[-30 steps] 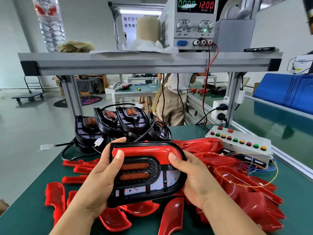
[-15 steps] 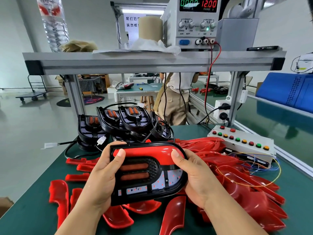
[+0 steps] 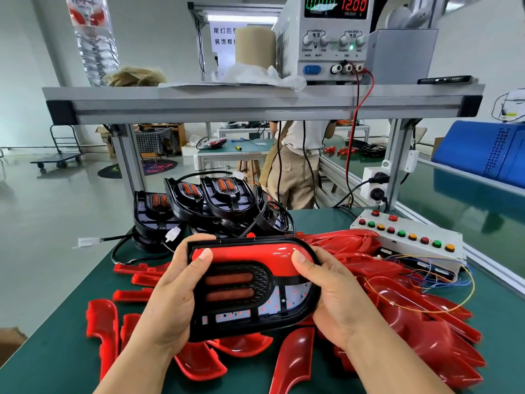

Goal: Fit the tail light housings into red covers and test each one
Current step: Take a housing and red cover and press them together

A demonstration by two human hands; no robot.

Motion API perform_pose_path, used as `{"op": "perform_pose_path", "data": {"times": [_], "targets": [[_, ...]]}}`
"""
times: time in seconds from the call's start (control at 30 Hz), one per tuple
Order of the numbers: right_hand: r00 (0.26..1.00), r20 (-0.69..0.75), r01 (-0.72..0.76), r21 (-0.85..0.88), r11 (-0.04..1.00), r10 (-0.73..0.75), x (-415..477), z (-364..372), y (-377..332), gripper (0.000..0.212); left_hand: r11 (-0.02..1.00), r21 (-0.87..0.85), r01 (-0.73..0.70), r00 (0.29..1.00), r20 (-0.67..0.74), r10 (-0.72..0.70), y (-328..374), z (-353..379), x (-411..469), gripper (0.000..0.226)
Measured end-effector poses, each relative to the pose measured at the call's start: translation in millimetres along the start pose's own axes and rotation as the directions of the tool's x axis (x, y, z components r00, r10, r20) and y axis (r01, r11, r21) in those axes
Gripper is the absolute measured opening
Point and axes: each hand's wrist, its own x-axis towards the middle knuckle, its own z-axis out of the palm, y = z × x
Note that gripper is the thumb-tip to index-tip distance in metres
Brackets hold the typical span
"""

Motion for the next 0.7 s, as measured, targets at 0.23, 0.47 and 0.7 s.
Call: {"op": "perform_pose_path", "data": {"times": [0.23, 0.47, 0.7], "targets": [[1.000, -0.010, 0.015, -0.030, 0.999, -0.015, 0, 0, 2, 0.052, 0.998, 0.051, -0.047, 0.999, -0.007, 0.047, -2, 1, -1, 0.031], [0.996, -0.032, 0.082, -0.021, 0.996, -0.083, 1, 2, 8, 0.047, 0.999, 0.025, -0.027, 0.998, -0.059, 0.029, -2, 4, 0, 0.028], [0.991, -0.086, 0.104, -0.023, 0.994, -0.105, 5, 2, 10, 0.051, 1.000, 0.010, 0.016, 0.994, -0.104, -0.015, -1, 13, 2, 0.024]]}}
